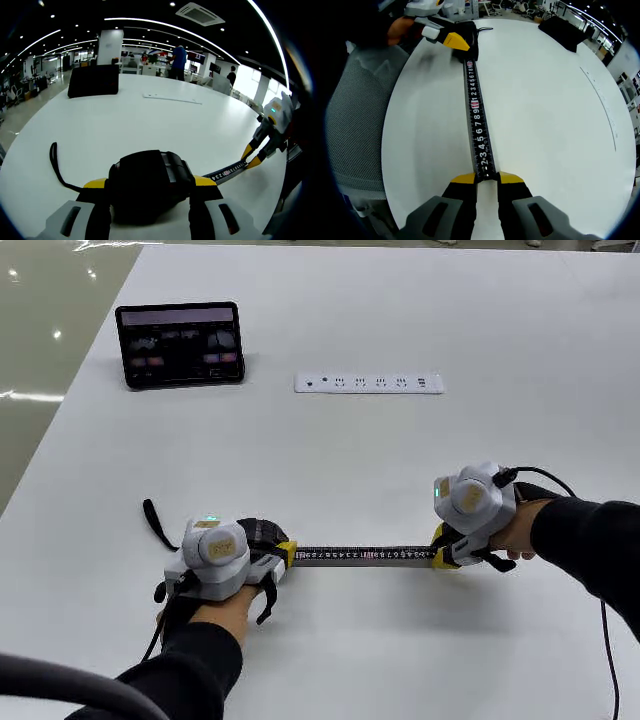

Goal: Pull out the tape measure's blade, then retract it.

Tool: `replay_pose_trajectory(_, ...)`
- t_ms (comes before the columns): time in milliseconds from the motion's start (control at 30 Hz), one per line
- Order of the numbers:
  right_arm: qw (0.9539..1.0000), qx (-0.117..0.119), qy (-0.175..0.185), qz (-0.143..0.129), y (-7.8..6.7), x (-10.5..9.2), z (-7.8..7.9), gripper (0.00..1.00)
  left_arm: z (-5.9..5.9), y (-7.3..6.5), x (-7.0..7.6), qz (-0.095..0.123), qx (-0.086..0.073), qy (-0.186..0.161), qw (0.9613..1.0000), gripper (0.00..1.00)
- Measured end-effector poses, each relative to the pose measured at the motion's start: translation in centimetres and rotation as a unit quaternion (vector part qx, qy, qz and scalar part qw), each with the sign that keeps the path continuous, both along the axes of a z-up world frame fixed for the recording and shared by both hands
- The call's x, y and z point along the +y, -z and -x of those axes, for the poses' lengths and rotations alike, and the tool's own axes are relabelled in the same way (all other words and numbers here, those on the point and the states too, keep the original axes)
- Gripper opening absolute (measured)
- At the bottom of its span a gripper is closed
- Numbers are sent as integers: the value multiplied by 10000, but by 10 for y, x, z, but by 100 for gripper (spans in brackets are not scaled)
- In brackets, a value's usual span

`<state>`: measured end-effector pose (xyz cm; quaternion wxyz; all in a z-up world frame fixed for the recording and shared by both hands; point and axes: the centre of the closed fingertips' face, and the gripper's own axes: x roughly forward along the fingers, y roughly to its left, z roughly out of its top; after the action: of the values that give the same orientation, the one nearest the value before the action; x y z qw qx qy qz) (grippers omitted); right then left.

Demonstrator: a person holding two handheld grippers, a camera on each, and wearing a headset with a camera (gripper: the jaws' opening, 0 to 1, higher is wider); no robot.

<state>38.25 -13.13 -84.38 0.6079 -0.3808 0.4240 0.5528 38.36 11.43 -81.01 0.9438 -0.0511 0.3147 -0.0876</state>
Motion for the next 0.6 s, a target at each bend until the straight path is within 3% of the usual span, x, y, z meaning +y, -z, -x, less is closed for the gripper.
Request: replay_pose_trajectory(600,9998,-25,-100,-156,-2,16,-2,10,1,0,0,70,46,43,10000,59)
